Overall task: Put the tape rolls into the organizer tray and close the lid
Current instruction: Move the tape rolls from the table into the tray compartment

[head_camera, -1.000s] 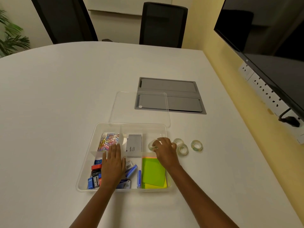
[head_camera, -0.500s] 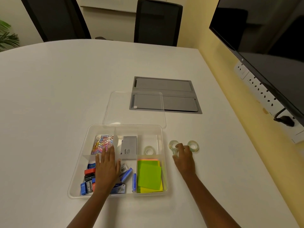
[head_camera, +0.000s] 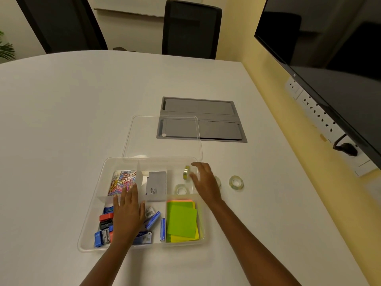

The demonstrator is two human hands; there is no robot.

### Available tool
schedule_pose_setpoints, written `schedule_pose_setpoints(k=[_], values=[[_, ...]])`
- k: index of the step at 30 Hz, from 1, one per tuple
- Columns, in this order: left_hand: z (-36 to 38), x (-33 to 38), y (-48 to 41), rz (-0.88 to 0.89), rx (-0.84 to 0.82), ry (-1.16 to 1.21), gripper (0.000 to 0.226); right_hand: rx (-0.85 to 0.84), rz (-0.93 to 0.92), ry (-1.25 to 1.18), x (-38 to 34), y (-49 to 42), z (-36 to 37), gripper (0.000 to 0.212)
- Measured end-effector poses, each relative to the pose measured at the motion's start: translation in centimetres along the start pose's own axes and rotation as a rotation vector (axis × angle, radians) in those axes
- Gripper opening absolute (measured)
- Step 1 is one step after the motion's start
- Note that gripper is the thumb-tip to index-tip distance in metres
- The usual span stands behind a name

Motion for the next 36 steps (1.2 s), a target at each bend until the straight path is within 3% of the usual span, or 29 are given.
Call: schedule_pose_setpoints(k=[3,9,13,15,18,22,26,28,33,36], values=[[-0.1,0.2,-0.1,0.004,-0.013,-0.025,0.060,0.153,0.100,-0.011,2.5,0.7,-0.8,0.025],[0.1,0.2,-0.2,0.005,-0.031,-0.042,0.059,-0.098,0.203,0.348,7.2,2.7,0.2,0.032],[0.0,0.2,-0.2,0.006,-0.026,-0.046,0.059,-0.066,0.252,0.260,6.9,2.2,0.1,0.025],[0.1,0.1,-0.2,0.007,-0.020,-0.046,0.059,0.030,0.278,0.134,5.9,1.6,-0.2,0.020],[0.2,0.1,-0.2,0.007,-0.016,-0.041,0.060,0.156,0.135,0.053,2.9,1.0,-0.7,0.015],[0.1,0.1,-0.1,0.007,0.003,-0.035,0.060,0.068,-0.105,0.142,-0.1,0.5,0.2,0.016],[0.1,0.1,0.0,0.009,0.013,-0.027,0.061,-0.023,-0.141,0.293,-0.4,0.4,1.2,0.019],[0.1,0.2,0.0,0.006,0.016,-0.029,0.061,0.022,-0.140,0.292,0.0,0.6,0.8,0.018],[0.2,0.3,0.0,0.012,0.027,-0.048,0.059,0.216,0.038,0.321,4.2,1.0,-1.7,0.022],[0.2,0.4,0.0,0.016,0.030,-0.051,0.059,0.127,0.350,0.355,7.5,1.6,-3.0,0.036]])
Point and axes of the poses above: each hand's wrist, its own y-axis away from the middle knuckle, its own z-axis out of the palm, x = y × z, the point moved 1 cm from there along -y, towards the middle knuckle, and after that the axes turned 11 degrees about -x, right-handed, at the moved point
